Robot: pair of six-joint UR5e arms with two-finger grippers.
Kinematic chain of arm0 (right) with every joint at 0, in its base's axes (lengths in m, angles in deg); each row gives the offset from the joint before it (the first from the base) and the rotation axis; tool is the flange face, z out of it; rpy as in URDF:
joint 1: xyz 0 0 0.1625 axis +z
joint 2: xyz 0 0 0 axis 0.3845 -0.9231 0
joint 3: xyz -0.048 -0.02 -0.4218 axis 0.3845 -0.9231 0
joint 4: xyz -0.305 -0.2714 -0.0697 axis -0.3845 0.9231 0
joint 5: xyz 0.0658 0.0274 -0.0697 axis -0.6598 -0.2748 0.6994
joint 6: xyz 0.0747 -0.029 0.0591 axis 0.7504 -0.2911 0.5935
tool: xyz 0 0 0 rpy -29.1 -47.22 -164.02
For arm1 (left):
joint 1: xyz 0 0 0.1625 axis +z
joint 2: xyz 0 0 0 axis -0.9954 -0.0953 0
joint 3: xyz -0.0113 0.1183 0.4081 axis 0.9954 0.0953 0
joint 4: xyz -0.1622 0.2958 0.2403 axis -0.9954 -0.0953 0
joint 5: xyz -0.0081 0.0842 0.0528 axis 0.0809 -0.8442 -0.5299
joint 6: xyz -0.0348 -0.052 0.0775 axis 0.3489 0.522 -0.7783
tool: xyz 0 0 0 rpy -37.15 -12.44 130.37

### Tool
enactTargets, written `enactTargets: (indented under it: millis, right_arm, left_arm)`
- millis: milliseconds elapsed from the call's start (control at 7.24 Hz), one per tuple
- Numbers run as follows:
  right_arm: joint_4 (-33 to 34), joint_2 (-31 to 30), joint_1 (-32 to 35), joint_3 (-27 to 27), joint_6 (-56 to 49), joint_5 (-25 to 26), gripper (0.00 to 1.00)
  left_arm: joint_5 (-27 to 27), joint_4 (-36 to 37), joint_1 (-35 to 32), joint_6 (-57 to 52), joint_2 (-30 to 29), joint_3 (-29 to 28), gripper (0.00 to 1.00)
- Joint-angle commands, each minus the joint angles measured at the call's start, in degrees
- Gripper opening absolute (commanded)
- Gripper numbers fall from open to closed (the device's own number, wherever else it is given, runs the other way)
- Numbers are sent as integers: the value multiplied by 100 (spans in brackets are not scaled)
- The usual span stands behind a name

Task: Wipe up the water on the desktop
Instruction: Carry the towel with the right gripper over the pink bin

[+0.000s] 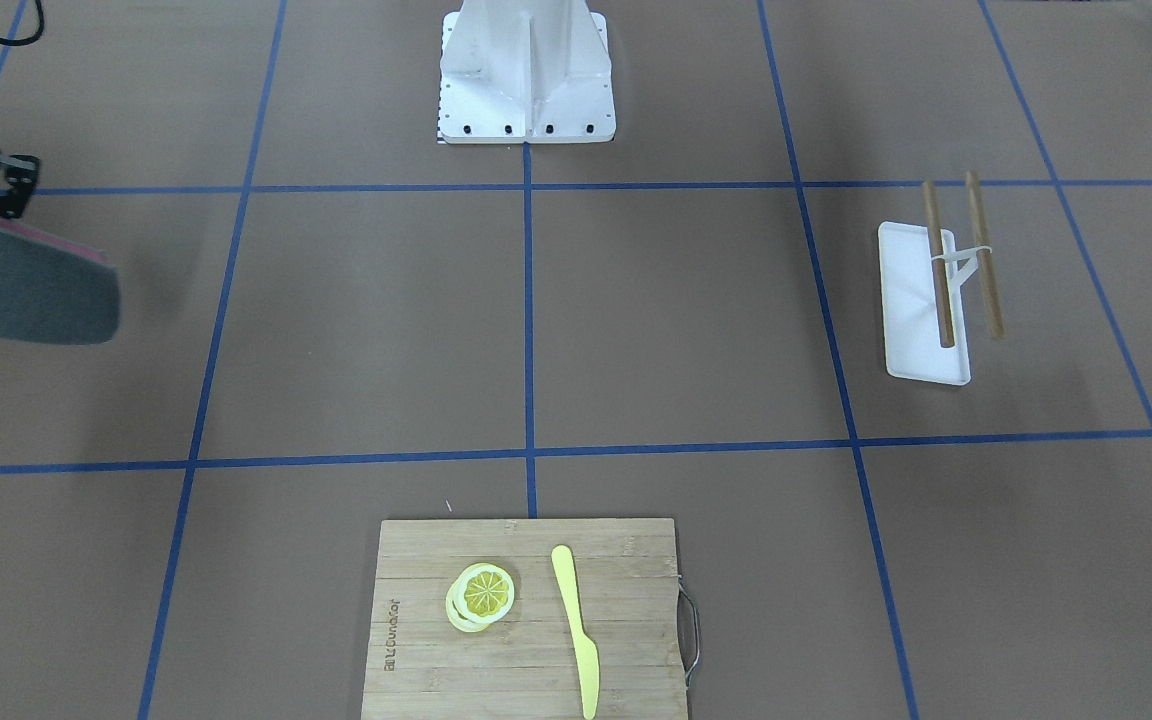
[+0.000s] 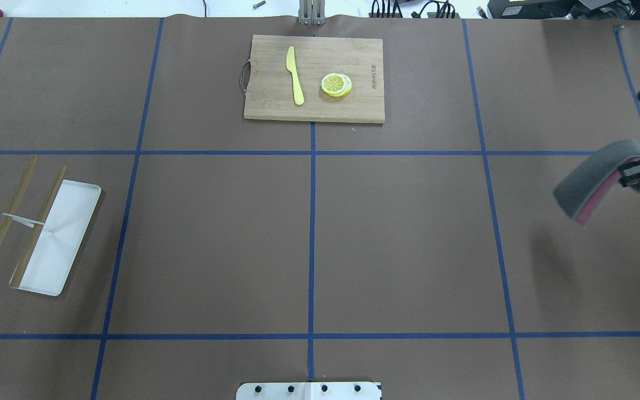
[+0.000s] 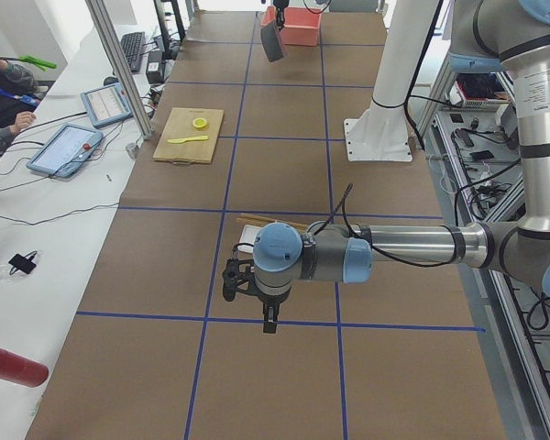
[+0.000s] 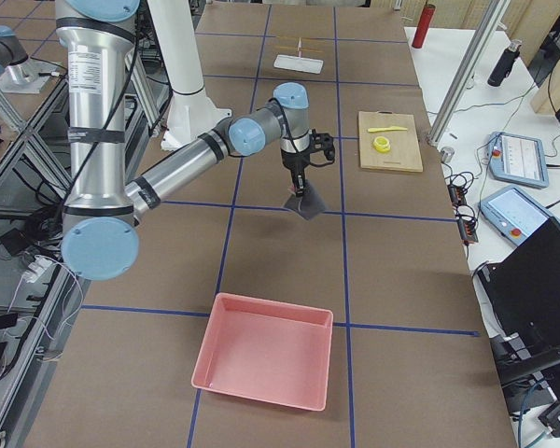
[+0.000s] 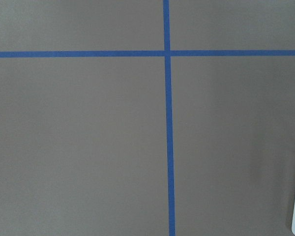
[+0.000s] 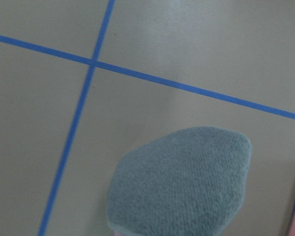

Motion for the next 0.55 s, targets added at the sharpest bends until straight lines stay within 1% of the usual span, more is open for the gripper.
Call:
enactTargets:
  millis: [0,138,415]
  right_arm:
    - [28,-1062,1464,-57,-2189,-514,0]
    - [28,-1485,2035,-144,-3085,-515,0]
    - [28,-2040,3265,-652,-4982,-523,0]
  left_arm:
    - [-14,-32,0,27,-4,7,99]
    - [-14,-32,0,27,-4,7,99]
    - [-14,-41,9,19,-13,7,99]
